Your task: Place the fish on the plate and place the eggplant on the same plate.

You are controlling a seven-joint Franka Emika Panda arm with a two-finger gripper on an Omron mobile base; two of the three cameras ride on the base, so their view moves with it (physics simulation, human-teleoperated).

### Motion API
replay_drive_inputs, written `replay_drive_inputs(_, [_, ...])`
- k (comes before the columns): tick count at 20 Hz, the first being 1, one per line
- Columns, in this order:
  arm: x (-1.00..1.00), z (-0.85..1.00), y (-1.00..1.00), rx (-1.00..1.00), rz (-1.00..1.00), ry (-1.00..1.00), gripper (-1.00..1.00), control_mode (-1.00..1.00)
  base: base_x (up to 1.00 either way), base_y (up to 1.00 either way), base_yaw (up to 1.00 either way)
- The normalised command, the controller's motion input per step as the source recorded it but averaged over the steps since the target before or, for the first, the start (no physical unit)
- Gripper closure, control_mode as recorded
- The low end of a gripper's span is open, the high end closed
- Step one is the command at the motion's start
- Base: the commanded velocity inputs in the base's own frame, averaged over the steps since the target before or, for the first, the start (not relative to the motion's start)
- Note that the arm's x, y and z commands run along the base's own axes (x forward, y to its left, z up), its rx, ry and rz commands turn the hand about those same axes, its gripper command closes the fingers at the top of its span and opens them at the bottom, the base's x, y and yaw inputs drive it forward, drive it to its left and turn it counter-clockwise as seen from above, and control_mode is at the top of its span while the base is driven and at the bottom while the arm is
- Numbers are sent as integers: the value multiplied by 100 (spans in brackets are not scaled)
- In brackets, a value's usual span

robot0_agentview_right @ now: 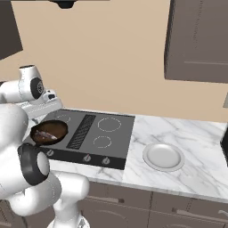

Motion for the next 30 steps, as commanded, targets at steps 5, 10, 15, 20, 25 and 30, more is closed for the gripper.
replay_drive_inputs(5, [25,-76,51,1,22,0,-100,-100,0,0,0])
replay_drive_inputs(10, [31,-53,38,0,12,3,-100,-100,0,0,0])
replay_drive_inputs(15, [59,-43,31,0,8,6,-100,-100,0,0,0])
replay_drive_inputs(20, [45,-37,28,0,1,2,-100,-100,0,0,0])
replay_drive_inputs(25, [33,-36,24,0,0,0,-100,-100,0,0,0])
replay_drive_inputs(30, [45,-41,3,0,0,0,-100,-100,0,0,0])
